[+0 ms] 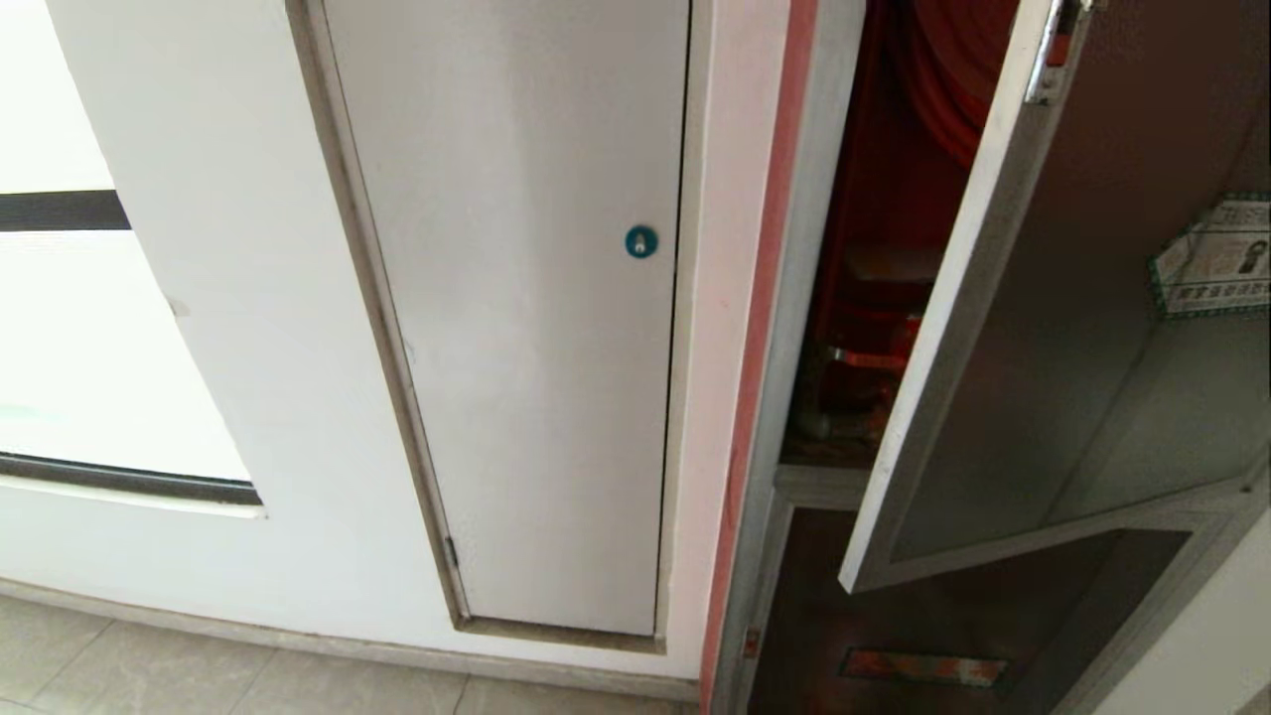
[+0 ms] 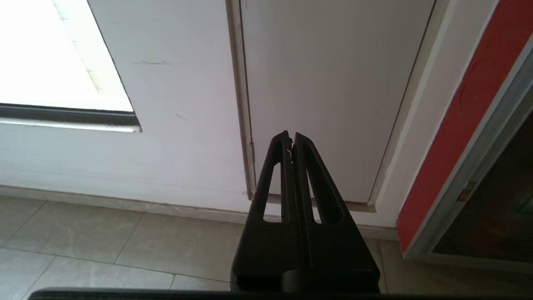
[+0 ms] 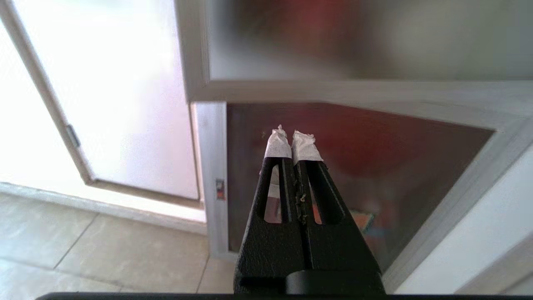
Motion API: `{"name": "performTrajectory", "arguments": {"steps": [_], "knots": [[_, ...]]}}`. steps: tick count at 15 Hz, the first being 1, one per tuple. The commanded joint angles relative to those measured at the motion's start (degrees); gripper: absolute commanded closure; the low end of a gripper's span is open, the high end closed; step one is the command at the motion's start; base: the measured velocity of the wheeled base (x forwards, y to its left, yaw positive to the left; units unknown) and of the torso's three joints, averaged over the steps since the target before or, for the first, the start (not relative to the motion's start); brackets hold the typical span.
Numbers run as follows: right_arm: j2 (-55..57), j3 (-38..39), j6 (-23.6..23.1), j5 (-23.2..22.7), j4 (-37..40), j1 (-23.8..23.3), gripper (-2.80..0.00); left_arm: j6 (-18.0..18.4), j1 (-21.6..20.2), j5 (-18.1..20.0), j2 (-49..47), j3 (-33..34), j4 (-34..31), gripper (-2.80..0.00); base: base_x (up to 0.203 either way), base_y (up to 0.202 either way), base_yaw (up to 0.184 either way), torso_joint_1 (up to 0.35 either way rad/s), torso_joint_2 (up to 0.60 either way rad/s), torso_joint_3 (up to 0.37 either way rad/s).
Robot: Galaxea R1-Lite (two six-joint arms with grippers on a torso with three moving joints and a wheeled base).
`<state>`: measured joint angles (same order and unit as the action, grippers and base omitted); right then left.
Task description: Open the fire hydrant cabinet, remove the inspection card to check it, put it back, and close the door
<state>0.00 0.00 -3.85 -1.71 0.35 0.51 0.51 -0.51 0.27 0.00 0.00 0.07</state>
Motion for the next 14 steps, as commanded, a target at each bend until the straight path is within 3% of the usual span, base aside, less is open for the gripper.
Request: {"name": "performTrajectory", "arguments": {"steps": [1, 12, 14], "knots": [[0.09, 0.0, -0.01, -0.05, 0.0, 0.02, 0.0, 0.02, -0.02, 0.0, -0.09, 0.09, 0.01, 0.0, -0.201, 0.0, -0.001, 0.002, 0.0, 0.001], [0.09, 0.0, -0.01, -0.05, 0.0, 0.02, 0.0, 0.02, -0.02, 0.0, -0.09, 0.09, 0.01, 0.0, -0.196, 0.0, 0.001, 0.003, 0.0, 0.002], [0.09, 0.0, -0.01, -0.05, 0.0, 0.02, 0.0, 0.02, -0.02, 0.0, -0.09, 0.09, 0.01, 0.0, -0.066, 0.0, 0.001, -0.001, 0.0, 0.001]]}}
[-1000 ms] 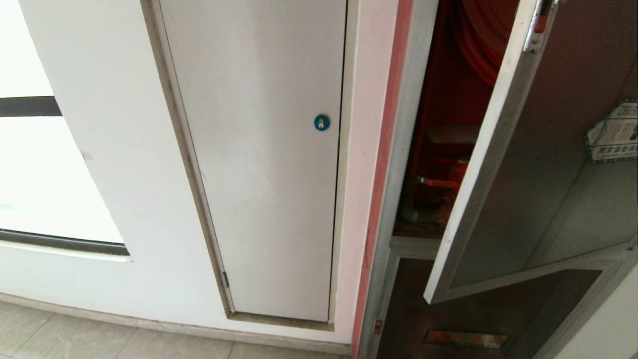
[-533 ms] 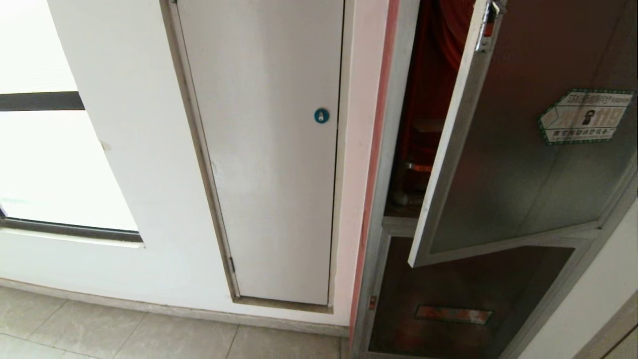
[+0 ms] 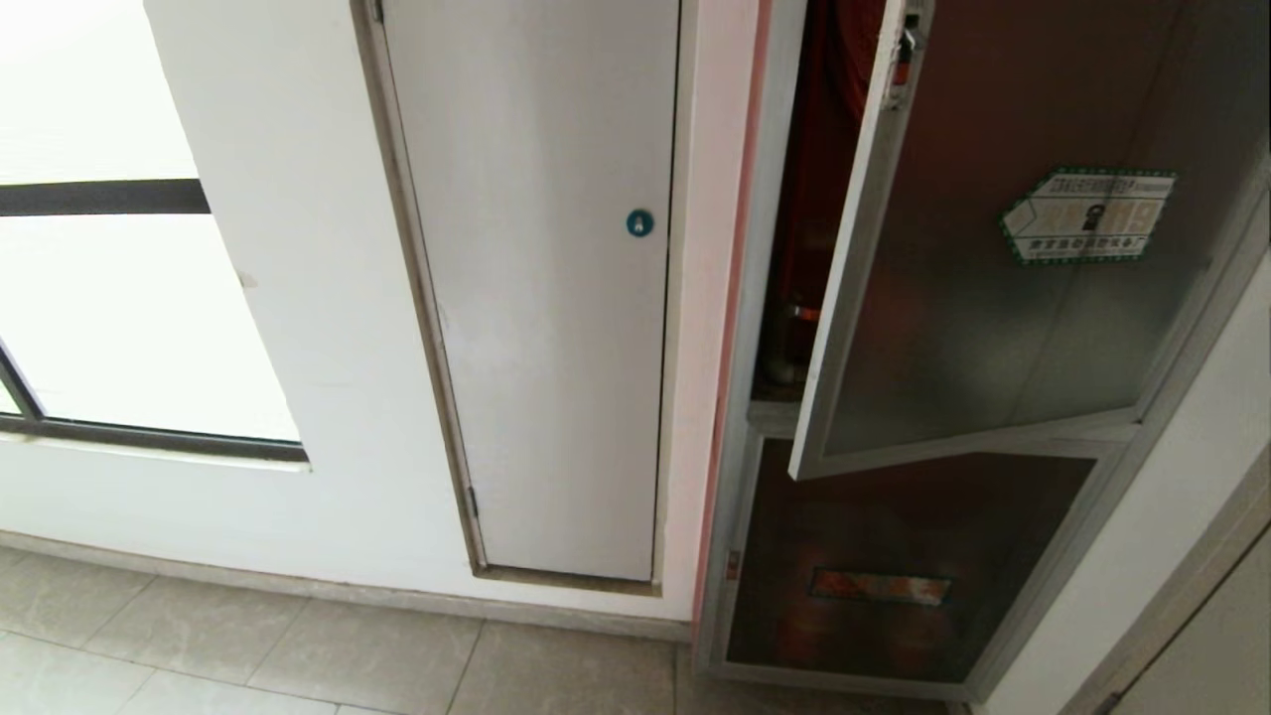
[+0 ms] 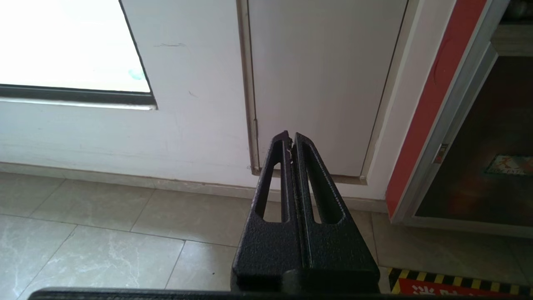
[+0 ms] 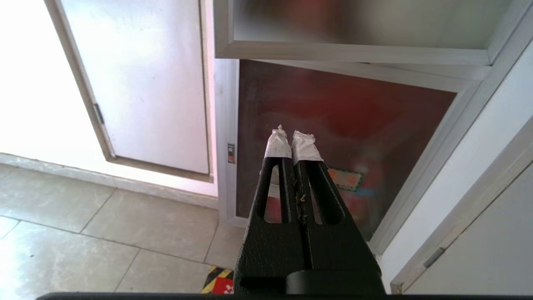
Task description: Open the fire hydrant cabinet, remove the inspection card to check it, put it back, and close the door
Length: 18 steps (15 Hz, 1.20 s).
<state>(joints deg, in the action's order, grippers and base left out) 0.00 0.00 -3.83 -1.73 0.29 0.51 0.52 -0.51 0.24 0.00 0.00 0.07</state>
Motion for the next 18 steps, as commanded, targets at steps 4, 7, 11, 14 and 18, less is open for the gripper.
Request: {"name": "performTrajectory", "arguments": {"steps": [4, 7, 11, 14, 18], "knots": [[0.09, 0.0, -0.13, -0.03, 0.06, 0.02, 0.0, -0.01, -0.02, 0.02, -0.02, 0.09, 0.01, 0.0, 0.0, 0.0, 0.0, 0.0, 0.0, 0.0], [0.09, 0.0, -0.07, -0.03, 0.06, 0.02, 0.0, 0.0, -0.02, 0.02, -0.09, 0.09, 0.01, 0.0, 0.0, 0.0, 0.0, 0.0, 0.0, 0.0], [0.09, 0.0, -0.13, -0.03, 0.06, 0.02, 0.0, 0.0, -0.02, 0.02, -0.08, 0.09, 0.01, 0.0, 0.0, 0.0, 0.0, 0.0, 0.0, 0.0], [0.01, 0.0, -0.26, -0.03, 0.06, 0.02, 0.0, -0.07, -0.02, 0.02, -0.09, 0.09, 0.01, 0.0, 0.0, 0.0, 0.0, 0.0, 0.0, 0.0], [0.09, 0.0, -0.04, -0.03, 0.06, 0.02, 0.0, 0.0, -0.02, 0.02, -0.09, 0.09, 0.01, 0.0, 0.0, 0.0, 0.0, 0.0, 0.0, 0.0]]}}
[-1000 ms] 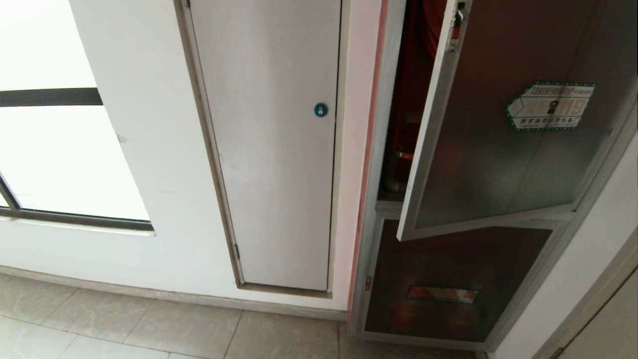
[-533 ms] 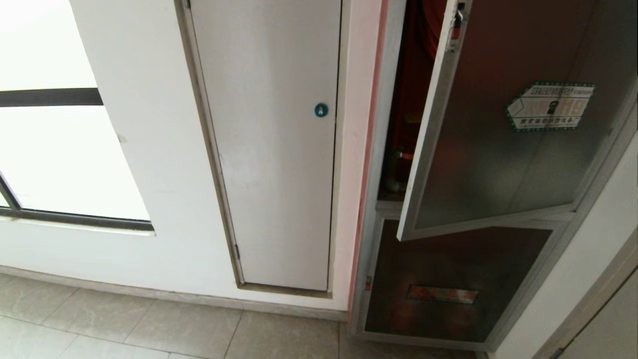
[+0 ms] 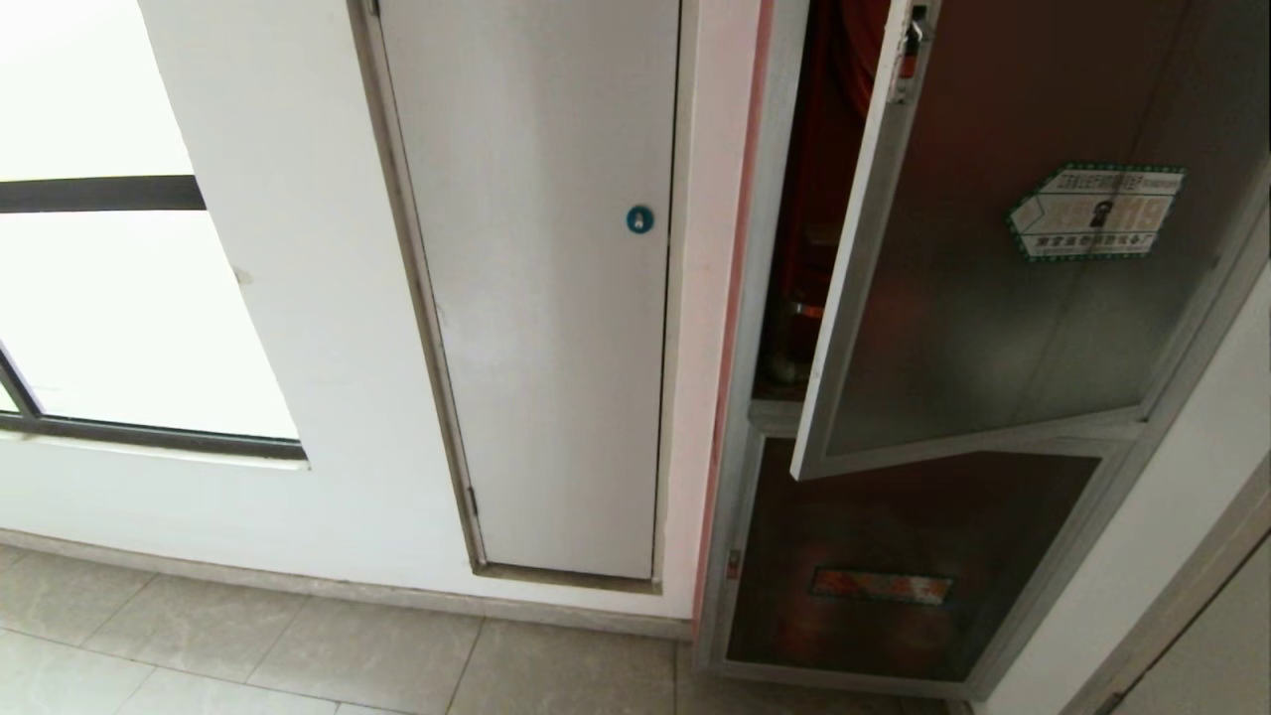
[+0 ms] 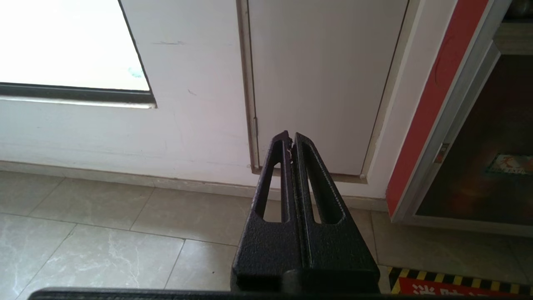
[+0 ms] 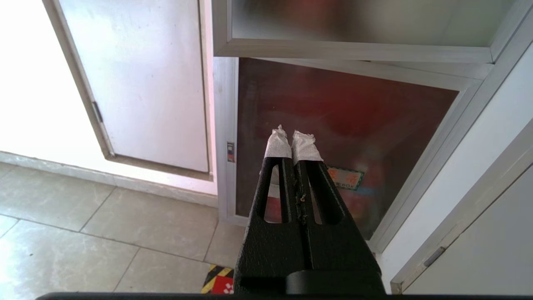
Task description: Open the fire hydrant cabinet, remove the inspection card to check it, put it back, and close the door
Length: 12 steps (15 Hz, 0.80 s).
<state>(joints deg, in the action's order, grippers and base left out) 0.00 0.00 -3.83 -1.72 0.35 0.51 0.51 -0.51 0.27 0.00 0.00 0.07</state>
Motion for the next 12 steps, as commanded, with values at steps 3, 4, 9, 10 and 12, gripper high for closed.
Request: {"name": "performTrajectory", "arguments": {"steps": [3, 4, 9, 10, 12], "knots": [[0.09, 0.0, -0.04, -0.04, 0.0, 0.02, 0.0, -0.07, -0.02, 0.0, -0.09, 0.09, 0.01, 0.0, 0.0, 0.0, 0.0, 0.0, 0.0, 0.0], [0.09, 0.0, 0.2, -0.02, 0.09, 0.02, 0.0, 0.0, -0.02, 0.0, -0.09, 0.09, 0.01, 0.0, 0.0, 0.0, 0.0, 0.0, 0.0, 0.0], [0.13, -3.14, 1.06, 0.33, 1.07, 0.02, 0.0, -0.07, -0.02, 0.0, -0.09, 0.09, 0.01, 0.0, 0.0, 0.0, 0.0, 0.0, 0.0, 0.0], [0.82, -6.34, 1.2, 0.29, 1.9, 0.02, 0.0, 0.02, -0.02, 0.0, -0.09, 0.09, 0.01, 0.0, 0.0, 0.0, 0.0, 0.0, 0.0, 0.0], [7.65, -13.18, 1.92, -0.09, 3.16, 0.14, 0.0, -0.02, -0.02, 0.0, -0.06, 0.09, 0.01, 0.0, 0.0, 0.0, 0.0, 0.0, 0.0, 0.0]]}}
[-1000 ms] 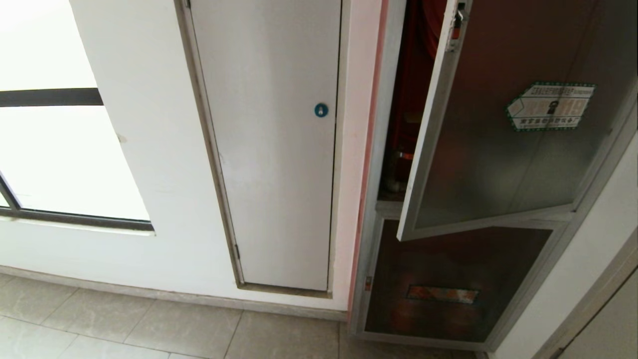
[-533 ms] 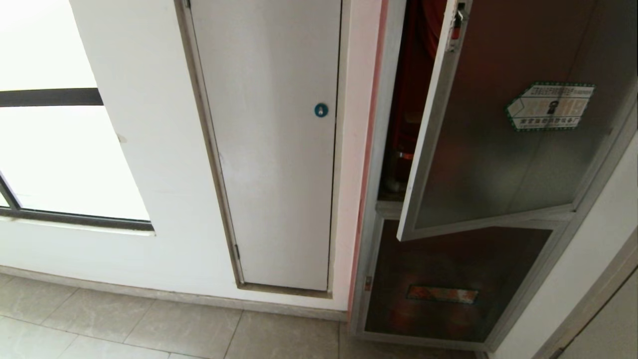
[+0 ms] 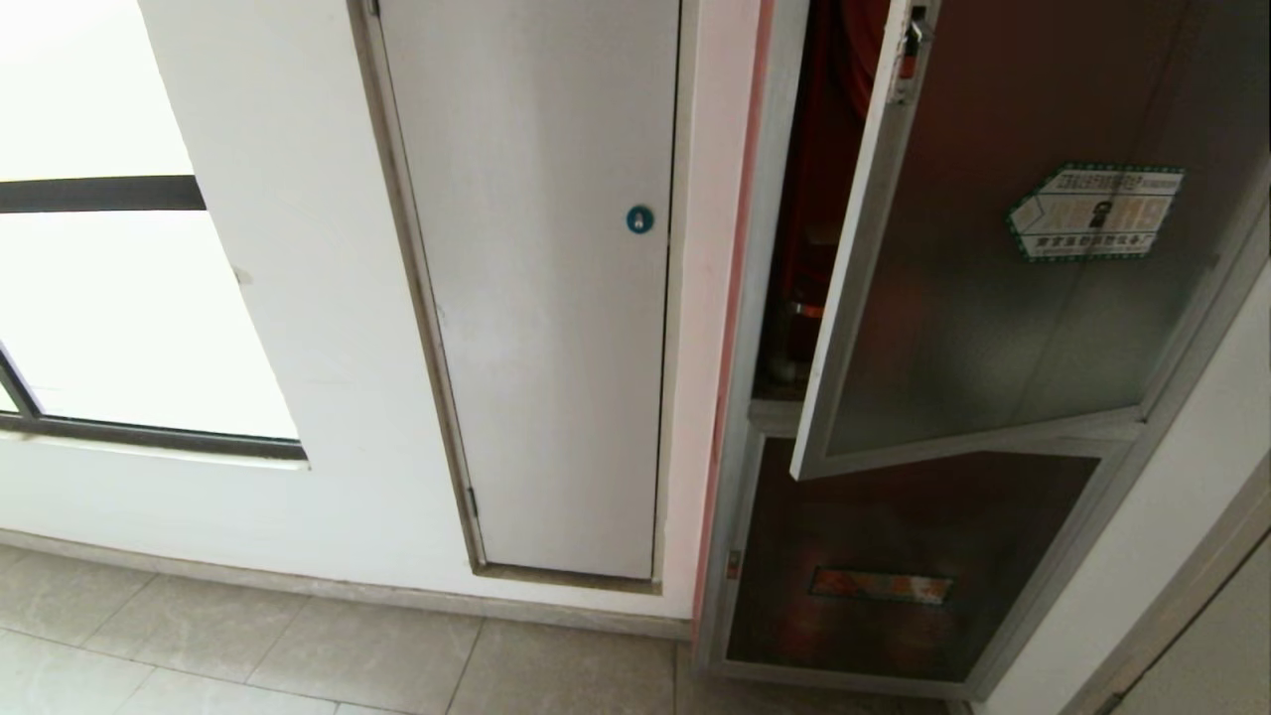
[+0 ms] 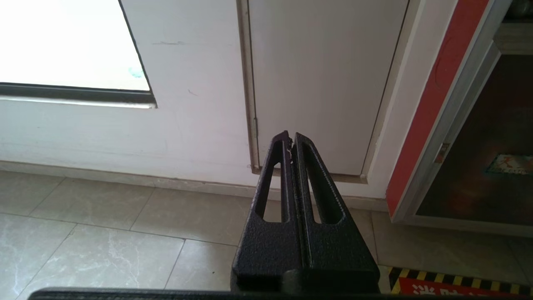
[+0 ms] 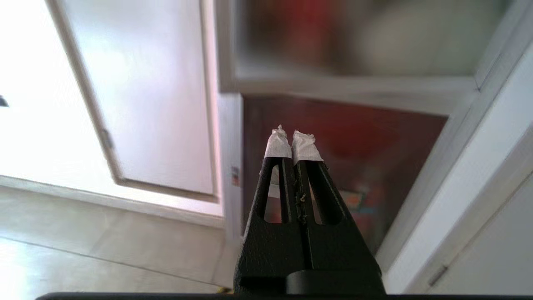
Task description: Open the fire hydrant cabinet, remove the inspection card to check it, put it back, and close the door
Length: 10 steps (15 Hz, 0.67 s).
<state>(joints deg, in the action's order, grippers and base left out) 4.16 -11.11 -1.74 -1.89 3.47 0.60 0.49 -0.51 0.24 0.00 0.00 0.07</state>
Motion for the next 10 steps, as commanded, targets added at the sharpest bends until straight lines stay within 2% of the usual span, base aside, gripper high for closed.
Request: {"name": "performTrajectory", "arguments": {"steps": [1, 4, 7, 10], "knots": [[8.3, -5.27, 0.63, -0.54, 0.02, 0.32, 0.0, 0.0, -0.02, 0.02, -0.04, 0.09, 0.01, 0.0, 0.0, 0.0, 0.0, 0.0, 0.0, 0.0], [24.83, -15.09, 2.69, -6.06, -1.7, 0.79, 0.0, 0.02, -0.02, 0.02, 0.0, 0.09, 0.01, 0.0, 0.0, 0.0, 0.0, 0.0, 0.0, 0.0], [42.55, -25.31, 3.59, -15.7, -3.92, 1.38, 0.0, -0.05, -0.02, 0.02, -0.09, 0.09, 0.01, 0.0, 0.0, 0.0, 0.0, 0.0, 0.0, 0.0], [58.51, -35.88, 5.15, -20.72, -4.94, 7.25, 0.0, 0.04, -0.02, 0.02, -0.09, 0.09, 0.01, 0.0, 0.0, 0.0, 0.0, 0.0, 0.0, 0.0]]}}
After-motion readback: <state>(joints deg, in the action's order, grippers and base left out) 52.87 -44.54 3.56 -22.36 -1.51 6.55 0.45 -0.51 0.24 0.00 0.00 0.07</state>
